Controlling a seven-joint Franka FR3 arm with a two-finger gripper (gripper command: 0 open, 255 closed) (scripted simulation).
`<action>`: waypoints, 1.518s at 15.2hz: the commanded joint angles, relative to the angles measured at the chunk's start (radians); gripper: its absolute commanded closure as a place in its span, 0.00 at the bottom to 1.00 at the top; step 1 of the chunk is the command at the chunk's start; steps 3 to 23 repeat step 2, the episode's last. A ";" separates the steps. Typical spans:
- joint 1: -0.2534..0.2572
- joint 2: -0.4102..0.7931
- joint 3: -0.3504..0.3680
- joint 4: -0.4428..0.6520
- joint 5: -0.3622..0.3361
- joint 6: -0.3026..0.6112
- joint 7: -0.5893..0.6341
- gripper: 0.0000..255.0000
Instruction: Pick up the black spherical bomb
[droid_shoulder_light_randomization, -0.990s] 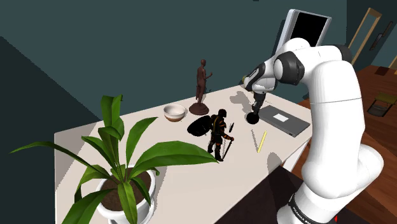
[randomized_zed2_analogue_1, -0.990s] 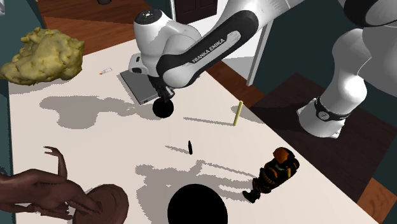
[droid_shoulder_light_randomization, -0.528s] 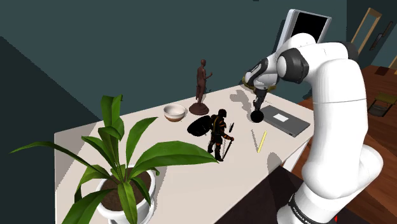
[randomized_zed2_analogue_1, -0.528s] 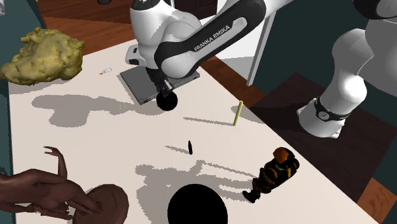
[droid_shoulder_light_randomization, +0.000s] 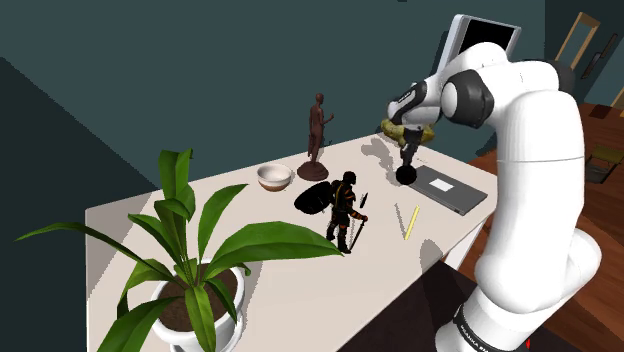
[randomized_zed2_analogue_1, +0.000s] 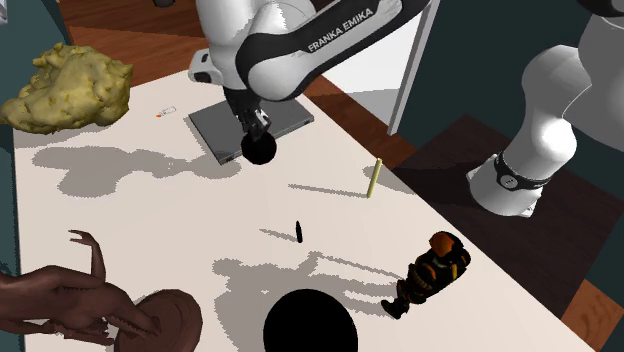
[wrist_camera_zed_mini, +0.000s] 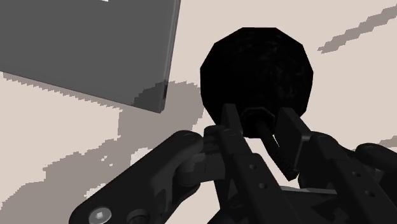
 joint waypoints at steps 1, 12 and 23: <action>0.002 -0.009 -0.003 0.002 -0.004 -0.010 0.001 1.00; 0.002 -0.009 -0.003 0.002 -0.004 -0.010 0.001 1.00; 0.002 -0.009 -0.003 0.002 -0.004 -0.010 0.001 1.00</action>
